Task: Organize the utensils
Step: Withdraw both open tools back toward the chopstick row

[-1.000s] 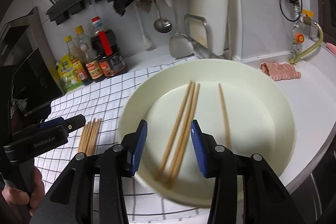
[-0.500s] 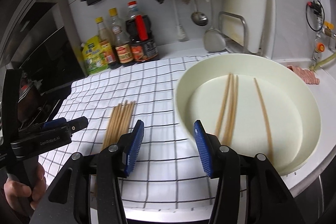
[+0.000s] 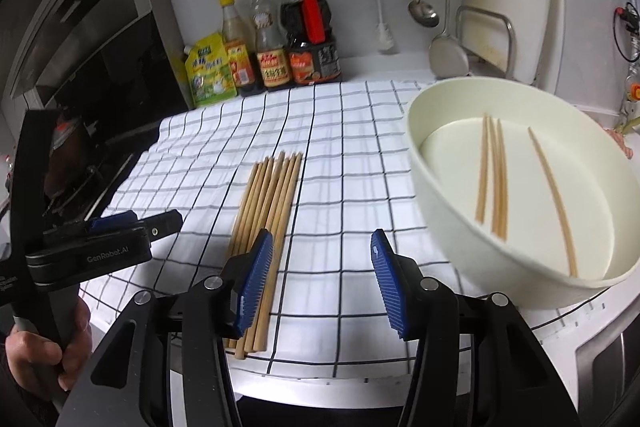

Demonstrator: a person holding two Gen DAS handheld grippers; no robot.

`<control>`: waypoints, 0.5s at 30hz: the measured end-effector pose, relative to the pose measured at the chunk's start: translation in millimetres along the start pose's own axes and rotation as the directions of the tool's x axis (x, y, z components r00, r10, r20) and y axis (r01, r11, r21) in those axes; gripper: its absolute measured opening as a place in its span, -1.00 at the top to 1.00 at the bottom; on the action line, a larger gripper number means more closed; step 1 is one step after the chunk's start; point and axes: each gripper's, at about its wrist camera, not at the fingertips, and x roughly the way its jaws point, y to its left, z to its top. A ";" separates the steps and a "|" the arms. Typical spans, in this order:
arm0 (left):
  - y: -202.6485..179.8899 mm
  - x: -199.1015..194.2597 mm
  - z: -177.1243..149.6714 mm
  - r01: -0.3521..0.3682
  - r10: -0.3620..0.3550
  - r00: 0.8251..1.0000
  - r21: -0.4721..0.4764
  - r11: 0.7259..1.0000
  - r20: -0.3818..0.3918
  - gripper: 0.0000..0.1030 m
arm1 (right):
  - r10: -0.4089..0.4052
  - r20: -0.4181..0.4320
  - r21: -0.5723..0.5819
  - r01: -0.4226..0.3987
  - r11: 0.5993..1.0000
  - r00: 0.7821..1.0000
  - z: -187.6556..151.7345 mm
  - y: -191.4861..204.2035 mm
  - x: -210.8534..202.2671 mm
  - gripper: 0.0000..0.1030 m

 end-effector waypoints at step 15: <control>2.0 26.4 -4.1 -0.006 0.006 0.999 -0.005 1.000 -0.046 -0.52 | -0.005 -0.124 -0.050 -0.001 0.999 0.992 -4.2 15.7 58.9 0.03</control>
